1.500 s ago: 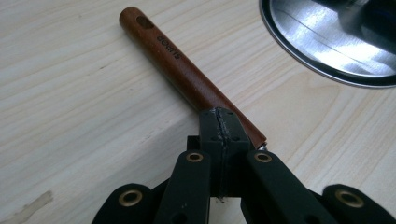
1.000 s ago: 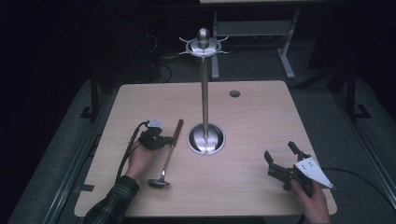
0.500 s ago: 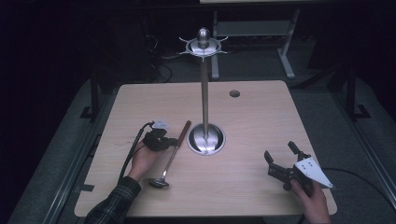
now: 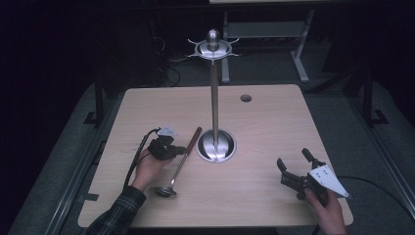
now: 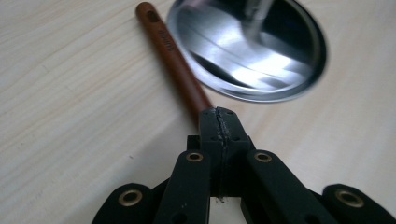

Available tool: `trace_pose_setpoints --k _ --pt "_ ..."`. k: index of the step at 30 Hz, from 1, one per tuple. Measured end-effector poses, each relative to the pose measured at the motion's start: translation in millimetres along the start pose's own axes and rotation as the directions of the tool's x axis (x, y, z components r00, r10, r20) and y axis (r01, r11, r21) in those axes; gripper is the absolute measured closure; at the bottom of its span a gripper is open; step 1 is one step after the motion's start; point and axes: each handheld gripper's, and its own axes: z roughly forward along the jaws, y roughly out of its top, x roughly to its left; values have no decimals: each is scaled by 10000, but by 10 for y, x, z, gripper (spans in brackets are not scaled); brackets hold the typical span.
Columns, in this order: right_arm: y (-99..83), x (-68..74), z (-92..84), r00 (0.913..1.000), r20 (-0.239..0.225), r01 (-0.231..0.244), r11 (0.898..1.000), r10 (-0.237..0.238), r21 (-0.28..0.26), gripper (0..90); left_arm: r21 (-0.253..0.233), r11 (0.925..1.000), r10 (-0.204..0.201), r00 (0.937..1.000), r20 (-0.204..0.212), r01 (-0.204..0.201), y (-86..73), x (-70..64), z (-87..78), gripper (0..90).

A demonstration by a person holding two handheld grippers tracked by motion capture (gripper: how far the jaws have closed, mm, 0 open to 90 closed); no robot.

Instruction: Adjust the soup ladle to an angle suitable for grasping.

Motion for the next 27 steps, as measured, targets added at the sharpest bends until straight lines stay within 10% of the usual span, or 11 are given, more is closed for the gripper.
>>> trace_pose_setpoints --k 14,27 --pt "0 4 -1 10000 -4 45 10000 -45 -2 60 1529 9880 100 9978 659 -200 -291 -486 -238 899" --pt "0 4 -2 10000 -16 26 10000 -26 -2 60 2230 9746 79 9982 590 -209 -423 -450 -238 899"
